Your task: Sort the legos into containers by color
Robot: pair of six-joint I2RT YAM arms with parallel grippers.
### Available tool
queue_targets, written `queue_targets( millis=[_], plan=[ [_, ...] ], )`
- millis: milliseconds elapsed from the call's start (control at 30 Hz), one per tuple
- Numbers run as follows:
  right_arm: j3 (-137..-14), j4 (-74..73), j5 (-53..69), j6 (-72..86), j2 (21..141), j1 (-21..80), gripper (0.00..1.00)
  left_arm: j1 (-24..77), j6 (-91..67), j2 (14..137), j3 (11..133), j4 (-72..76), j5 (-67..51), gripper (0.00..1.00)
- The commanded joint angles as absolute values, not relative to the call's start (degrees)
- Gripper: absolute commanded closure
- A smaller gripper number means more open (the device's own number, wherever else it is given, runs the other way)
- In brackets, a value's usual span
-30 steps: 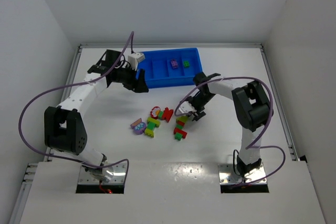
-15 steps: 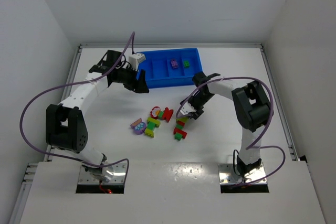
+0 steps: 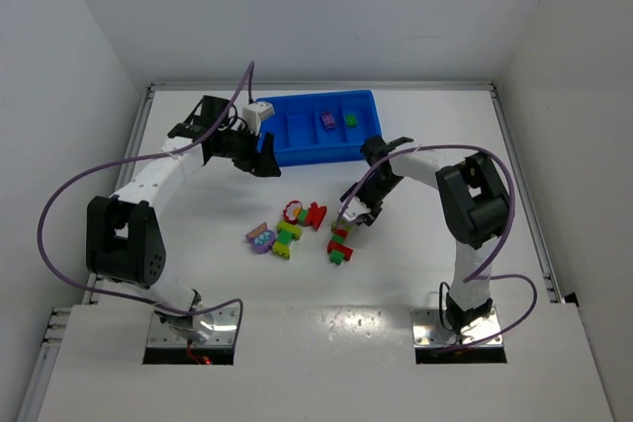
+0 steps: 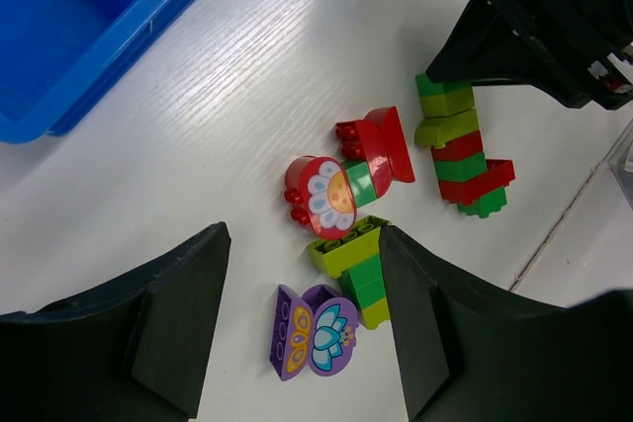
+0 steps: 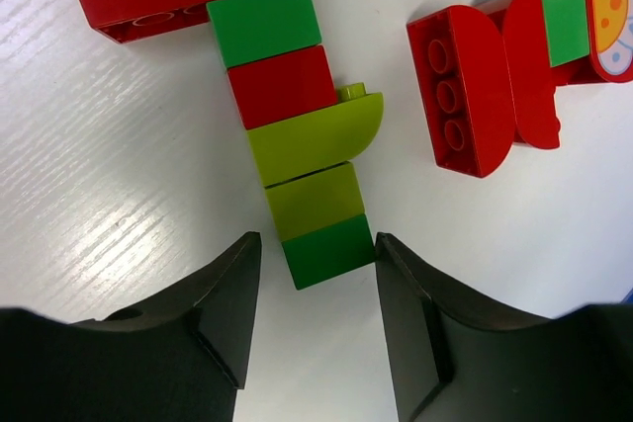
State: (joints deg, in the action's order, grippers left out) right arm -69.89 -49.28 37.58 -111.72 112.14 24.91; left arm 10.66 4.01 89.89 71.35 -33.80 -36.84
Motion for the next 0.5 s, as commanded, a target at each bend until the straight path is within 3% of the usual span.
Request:
queue_targets(
  millis=[0,67,233,400,467],
  plan=[
    [-69.9,-50.7,39.6,-115.6,110.4,25.3,0.50,9.9,4.0,87.8,71.3,-32.7,-37.7,0.32],
    [-69.9,-50.7,39.6,-116.1,110.4,25.3,0.50,9.9,4.0,87.8,70.8,-32.7,-37.7,0.32],
    [-69.9,-51.8,38.5,-116.1,110.4,25.8,0.63,9.9,4.0,87.8,70.8,-32.2,-37.7,0.32],
    [-69.9,-53.0,37.4,-116.7,110.9,25.8,0.69,9.9,4.0,87.3,70.1,-32.2,-37.7,0.32],
    [-68.4,-53.0,36.8,-116.7,109.5,25.8,0.78,9.9,4.0,86.8,69.3,-32.2,-39.6,0.32]
  ],
)
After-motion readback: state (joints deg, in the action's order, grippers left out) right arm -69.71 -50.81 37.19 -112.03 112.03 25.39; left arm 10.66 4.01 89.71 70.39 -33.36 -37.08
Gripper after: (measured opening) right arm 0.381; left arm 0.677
